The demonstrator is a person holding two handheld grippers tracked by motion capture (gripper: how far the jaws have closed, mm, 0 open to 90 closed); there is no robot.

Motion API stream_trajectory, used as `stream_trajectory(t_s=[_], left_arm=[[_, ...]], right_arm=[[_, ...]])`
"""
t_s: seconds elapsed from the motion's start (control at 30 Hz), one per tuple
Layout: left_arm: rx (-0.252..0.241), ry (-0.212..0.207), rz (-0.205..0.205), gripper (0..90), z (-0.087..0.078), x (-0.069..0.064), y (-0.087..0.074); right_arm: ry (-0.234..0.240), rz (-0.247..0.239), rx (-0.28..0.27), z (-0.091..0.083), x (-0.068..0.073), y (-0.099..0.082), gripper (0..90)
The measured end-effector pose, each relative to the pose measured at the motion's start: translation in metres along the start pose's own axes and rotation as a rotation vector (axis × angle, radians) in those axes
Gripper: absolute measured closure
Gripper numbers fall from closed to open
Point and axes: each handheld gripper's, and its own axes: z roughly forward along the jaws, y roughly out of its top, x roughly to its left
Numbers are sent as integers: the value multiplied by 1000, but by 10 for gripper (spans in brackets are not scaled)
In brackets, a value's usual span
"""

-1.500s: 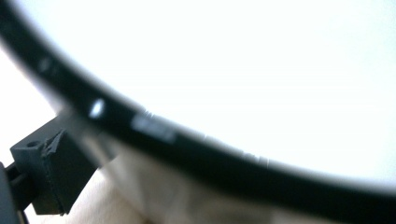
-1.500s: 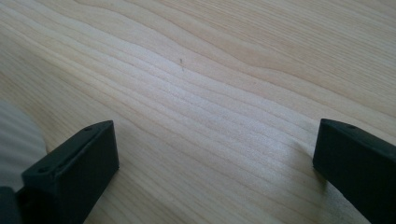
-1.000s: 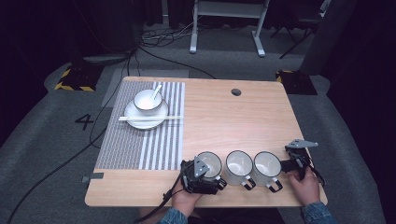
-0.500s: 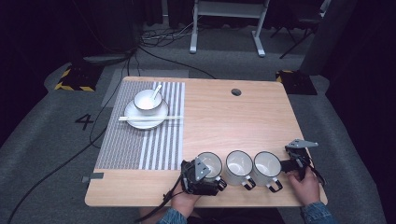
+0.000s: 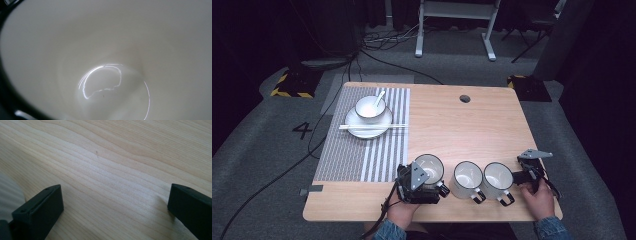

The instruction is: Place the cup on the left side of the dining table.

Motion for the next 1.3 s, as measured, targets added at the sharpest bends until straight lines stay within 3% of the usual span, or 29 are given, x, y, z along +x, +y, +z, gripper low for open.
stream_trajectory(t_s=[0.37, 0.5, 0.57, 0.7, 1.2, 1.3], left_arm=[[-80, 48, -34, 33, -17, 14, 16], [-112, 108, -57, 34, -20, 16, 20], [-117, 135, -36, 34, -23, 16, 22], [-131, 142, -45, 33, -26, 18, 26], [-121, 192, -60, 32, -29, 43, 32], [-109, 221, -51, 33, -28, 50, 33]], right_arm=[[-1, 2, 0, 0, 0, 0, 3], [-1, 2, 0, 0, 0, 0, 3], [-1, 2, 0, 0, 0, 0, 3], [-1, 2, 0, 0, 0, 0, 3], [-1, 2, 0, 0, 0, 0, 3], [-1, 2, 0, 0, 0, 0, 3]])
